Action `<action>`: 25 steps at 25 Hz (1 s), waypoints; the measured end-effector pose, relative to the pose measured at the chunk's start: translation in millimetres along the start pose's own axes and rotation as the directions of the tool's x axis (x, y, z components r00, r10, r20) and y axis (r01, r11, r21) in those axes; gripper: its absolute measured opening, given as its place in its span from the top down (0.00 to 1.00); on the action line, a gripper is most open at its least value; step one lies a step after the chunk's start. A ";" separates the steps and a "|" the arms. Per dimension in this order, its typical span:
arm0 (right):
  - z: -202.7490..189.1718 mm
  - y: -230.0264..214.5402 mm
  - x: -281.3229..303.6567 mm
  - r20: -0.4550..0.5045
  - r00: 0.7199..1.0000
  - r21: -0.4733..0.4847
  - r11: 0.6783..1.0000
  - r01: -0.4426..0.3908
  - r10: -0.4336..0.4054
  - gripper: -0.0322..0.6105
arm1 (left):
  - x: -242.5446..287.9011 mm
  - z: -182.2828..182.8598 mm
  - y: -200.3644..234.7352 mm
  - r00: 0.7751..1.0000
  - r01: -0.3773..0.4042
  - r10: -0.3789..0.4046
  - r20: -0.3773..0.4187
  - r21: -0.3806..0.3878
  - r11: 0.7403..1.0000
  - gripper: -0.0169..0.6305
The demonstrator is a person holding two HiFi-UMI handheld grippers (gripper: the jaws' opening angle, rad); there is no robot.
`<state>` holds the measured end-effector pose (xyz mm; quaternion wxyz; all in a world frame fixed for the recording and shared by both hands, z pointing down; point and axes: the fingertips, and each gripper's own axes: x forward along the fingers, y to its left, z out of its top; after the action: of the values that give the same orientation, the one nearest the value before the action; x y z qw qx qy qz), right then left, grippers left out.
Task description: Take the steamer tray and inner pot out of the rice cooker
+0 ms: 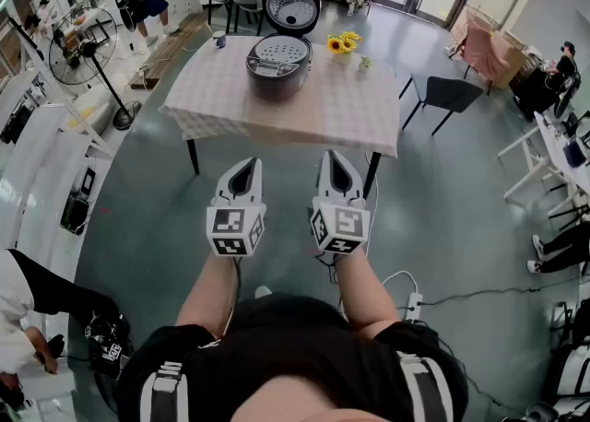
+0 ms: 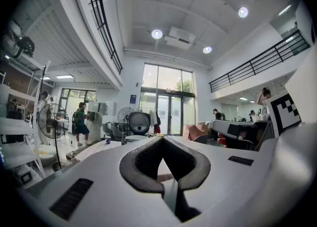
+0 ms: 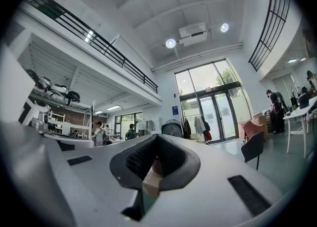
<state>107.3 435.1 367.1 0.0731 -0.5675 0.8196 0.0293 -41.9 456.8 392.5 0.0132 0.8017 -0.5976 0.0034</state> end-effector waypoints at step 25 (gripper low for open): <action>1.2 46.8 22.6 0.042 0.997 -0.003 0.997 0.071 -0.071 0.95 | -5.3 13.9 60.9 0.998 0.054 -0.054 0.028 0.023 0.998 0.97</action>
<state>55.9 430.9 360.8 0.0899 -0.5956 0.7973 0.0401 -102.0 444.2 379.5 -0.0045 0.8176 -0.5757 -0.0018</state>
